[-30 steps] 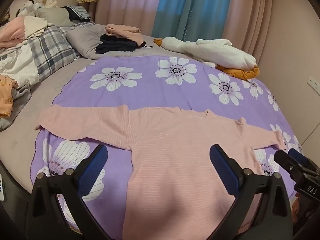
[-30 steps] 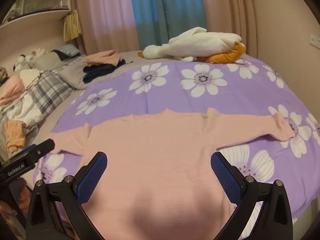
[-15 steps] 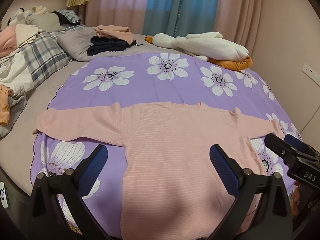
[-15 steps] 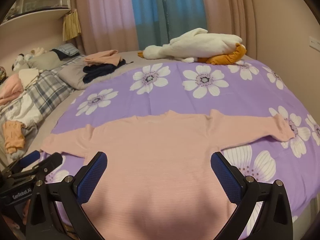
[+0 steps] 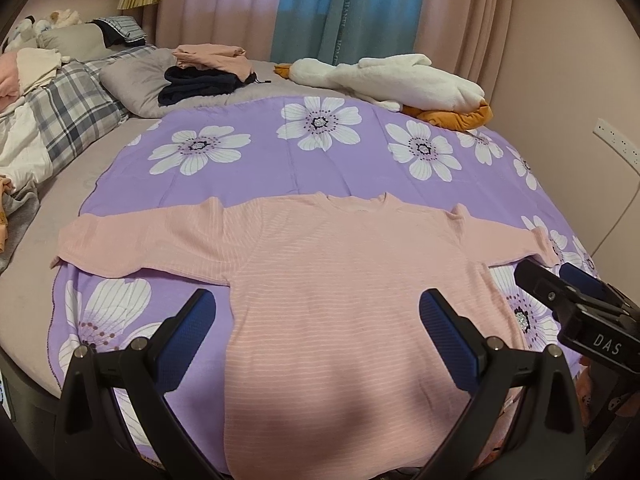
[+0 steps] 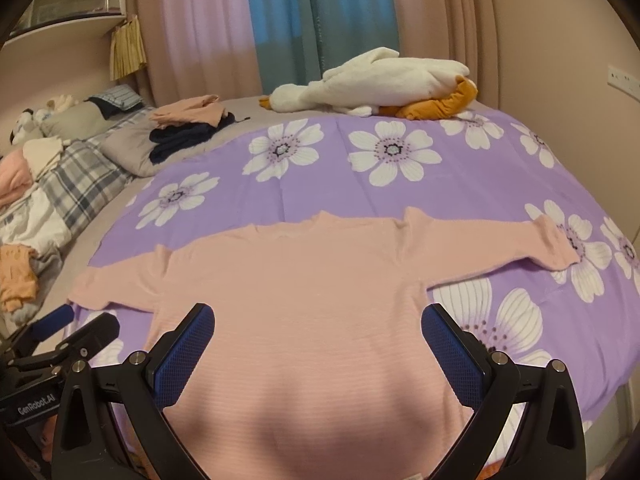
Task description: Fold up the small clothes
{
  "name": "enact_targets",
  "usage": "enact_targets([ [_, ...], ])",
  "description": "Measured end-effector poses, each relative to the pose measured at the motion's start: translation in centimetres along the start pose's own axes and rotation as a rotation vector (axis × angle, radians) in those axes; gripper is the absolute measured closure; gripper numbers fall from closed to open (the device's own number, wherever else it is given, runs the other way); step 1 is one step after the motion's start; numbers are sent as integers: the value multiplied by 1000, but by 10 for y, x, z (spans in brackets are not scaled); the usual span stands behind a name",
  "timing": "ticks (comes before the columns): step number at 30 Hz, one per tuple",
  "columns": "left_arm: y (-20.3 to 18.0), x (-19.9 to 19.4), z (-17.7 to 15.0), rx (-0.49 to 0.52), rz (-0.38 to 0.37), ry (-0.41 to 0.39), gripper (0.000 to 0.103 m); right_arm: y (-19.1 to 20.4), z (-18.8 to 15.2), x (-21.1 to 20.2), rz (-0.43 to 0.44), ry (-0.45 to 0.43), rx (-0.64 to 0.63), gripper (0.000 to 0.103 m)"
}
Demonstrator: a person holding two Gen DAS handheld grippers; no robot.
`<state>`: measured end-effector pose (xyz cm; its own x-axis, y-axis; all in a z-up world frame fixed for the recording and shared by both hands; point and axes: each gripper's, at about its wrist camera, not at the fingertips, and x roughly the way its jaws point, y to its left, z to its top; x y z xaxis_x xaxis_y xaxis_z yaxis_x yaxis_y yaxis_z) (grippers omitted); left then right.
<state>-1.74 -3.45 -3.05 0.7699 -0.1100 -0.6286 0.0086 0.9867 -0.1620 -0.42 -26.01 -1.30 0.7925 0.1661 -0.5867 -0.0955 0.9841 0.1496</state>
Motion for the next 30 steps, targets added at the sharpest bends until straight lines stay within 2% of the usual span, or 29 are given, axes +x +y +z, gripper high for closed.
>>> enact_targets([
  [30,-14,20,-6,14,-86,89,2,-5,-3,8,-14,38,27,0],
])
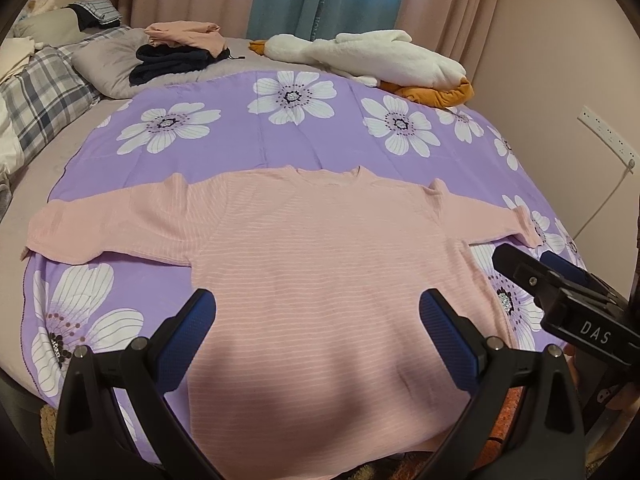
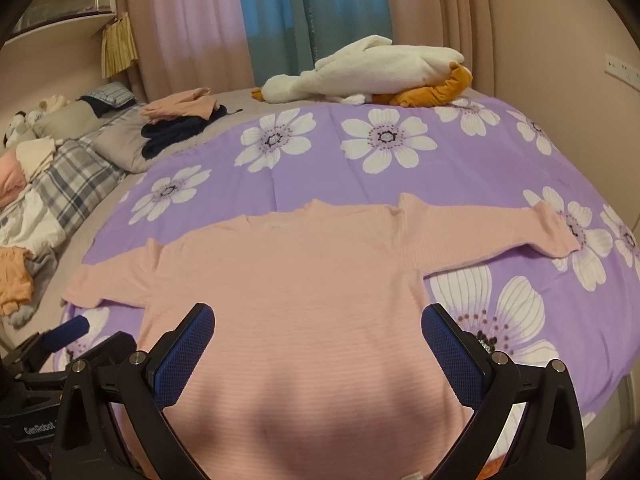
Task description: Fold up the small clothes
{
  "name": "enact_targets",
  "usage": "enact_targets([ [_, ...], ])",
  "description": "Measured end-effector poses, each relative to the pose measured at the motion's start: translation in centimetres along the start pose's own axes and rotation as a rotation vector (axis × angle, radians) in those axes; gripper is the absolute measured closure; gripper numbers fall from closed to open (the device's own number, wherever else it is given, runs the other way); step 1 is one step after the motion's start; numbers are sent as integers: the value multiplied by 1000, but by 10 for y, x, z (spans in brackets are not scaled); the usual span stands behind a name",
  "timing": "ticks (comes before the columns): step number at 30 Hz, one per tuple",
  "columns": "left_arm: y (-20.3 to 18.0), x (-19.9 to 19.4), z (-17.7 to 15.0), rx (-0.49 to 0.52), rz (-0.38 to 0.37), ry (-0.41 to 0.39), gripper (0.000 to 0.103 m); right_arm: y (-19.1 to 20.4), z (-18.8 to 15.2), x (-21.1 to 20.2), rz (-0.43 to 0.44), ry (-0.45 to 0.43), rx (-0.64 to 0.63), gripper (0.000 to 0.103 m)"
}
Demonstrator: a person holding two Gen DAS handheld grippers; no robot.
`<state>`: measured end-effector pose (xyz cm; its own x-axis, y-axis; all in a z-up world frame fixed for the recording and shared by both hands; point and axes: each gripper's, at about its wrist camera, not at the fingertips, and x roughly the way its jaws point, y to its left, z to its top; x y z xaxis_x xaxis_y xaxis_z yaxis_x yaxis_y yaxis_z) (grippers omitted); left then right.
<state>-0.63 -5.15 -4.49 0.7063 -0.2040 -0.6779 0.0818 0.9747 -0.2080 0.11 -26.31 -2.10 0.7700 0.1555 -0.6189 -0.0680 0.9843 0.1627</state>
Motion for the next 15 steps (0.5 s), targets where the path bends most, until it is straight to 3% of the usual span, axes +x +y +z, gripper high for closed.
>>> enact_targets([
  [15,-3,11,0,-1,-23,34,2,-7,0,5,-2,15,21,0],
])
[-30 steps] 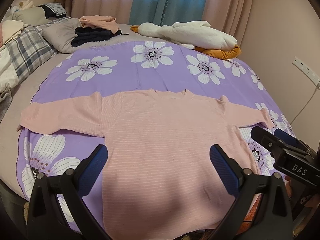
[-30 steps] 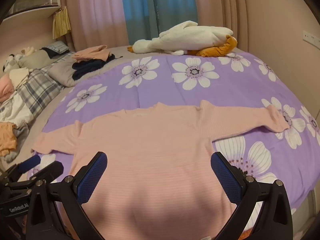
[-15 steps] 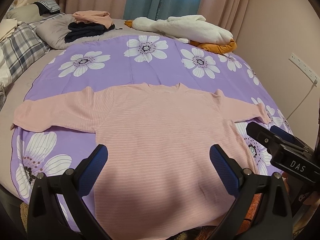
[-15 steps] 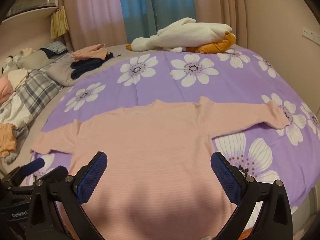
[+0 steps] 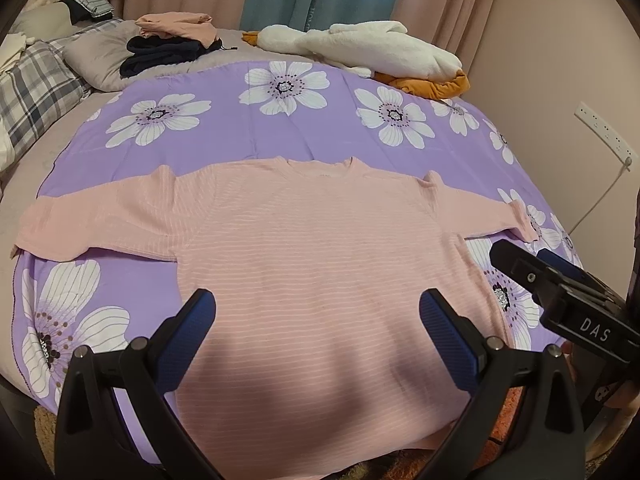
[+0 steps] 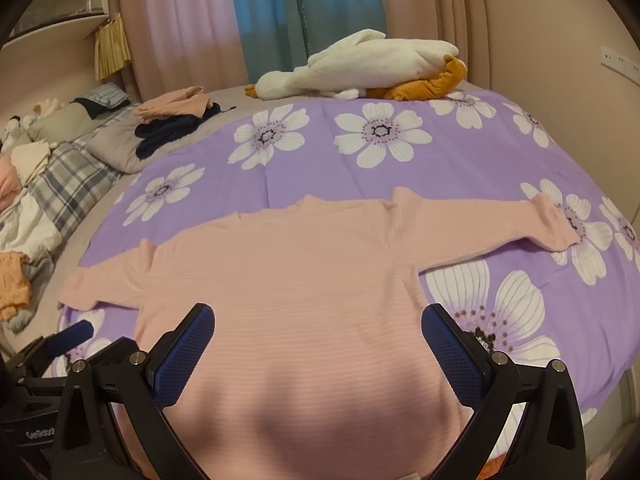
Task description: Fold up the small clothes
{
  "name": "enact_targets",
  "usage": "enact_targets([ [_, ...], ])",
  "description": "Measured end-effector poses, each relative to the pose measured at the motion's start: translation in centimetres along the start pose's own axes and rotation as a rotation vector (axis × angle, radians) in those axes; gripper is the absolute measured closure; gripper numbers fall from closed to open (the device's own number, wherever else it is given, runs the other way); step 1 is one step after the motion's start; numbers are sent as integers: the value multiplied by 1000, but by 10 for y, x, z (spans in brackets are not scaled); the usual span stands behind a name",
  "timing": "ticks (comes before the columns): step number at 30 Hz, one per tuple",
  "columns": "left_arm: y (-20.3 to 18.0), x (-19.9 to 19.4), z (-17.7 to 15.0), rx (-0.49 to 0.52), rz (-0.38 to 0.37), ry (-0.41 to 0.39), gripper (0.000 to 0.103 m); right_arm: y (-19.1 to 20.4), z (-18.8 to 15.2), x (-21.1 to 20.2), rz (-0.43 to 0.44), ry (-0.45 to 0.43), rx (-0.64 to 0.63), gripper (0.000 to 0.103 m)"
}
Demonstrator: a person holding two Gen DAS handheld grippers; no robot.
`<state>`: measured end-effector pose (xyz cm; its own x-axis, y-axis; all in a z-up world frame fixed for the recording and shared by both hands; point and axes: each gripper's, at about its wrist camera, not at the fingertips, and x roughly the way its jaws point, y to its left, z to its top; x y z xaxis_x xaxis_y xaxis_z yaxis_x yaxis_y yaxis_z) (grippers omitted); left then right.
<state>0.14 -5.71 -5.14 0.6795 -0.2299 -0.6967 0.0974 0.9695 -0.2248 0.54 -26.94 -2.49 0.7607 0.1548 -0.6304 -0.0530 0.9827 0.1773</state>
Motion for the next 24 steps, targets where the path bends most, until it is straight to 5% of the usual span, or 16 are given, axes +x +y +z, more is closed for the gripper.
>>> enact_targets([
  [24,-4,0,-1,0,-22,5,2,-4,-1,3,-10,3,9,0],
])
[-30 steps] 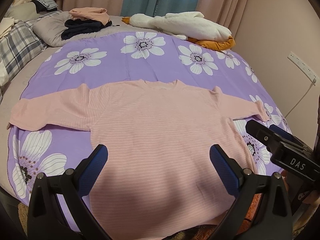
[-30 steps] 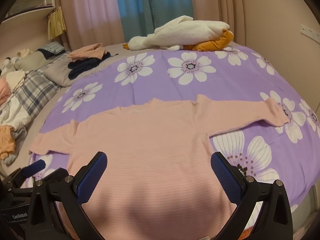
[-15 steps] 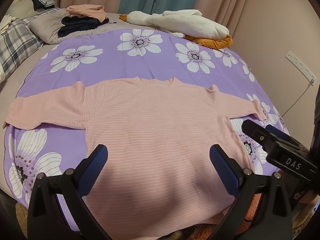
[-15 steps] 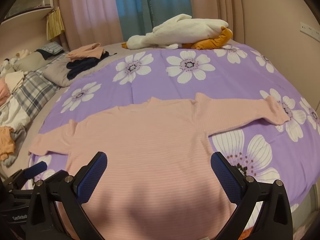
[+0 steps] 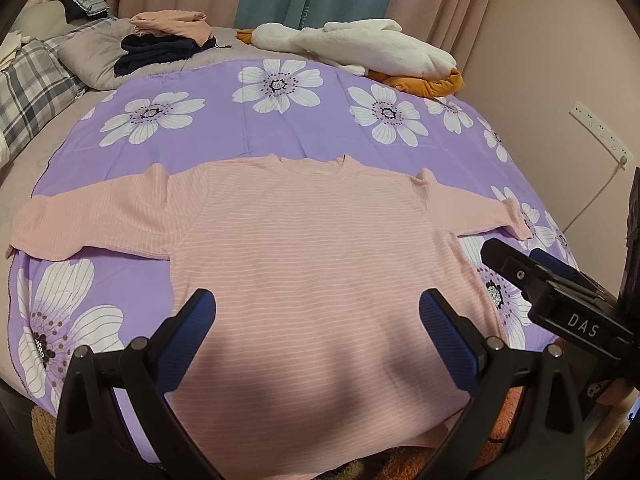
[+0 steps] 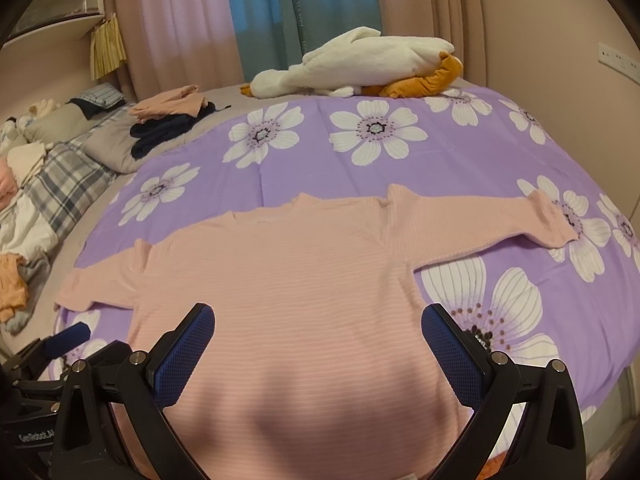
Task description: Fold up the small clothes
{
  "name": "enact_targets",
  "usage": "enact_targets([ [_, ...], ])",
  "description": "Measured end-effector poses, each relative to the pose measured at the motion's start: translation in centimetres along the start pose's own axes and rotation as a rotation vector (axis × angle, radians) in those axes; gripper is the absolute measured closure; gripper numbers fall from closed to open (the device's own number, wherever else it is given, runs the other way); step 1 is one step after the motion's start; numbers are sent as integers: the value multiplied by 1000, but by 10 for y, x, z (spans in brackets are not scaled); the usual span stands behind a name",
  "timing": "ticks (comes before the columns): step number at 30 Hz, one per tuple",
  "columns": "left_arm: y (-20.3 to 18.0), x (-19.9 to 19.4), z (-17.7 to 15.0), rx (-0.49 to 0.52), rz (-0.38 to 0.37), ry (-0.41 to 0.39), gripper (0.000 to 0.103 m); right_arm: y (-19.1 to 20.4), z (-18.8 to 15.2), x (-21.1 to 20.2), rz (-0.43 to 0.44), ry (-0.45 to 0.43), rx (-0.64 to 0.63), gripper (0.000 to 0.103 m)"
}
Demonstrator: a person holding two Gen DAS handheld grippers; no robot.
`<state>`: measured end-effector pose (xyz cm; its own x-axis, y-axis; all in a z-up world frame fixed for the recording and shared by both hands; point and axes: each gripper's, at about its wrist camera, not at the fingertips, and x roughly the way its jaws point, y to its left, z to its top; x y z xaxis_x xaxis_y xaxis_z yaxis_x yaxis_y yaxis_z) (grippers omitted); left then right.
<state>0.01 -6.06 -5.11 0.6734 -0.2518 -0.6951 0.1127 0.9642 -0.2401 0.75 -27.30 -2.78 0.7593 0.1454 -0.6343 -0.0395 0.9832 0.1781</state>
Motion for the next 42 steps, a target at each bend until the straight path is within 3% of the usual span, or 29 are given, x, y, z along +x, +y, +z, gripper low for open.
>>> enact_targets([
  [42,-6,-8,6,-8,-37,-17,2,13,-5,0,45,23,-41,0],
])
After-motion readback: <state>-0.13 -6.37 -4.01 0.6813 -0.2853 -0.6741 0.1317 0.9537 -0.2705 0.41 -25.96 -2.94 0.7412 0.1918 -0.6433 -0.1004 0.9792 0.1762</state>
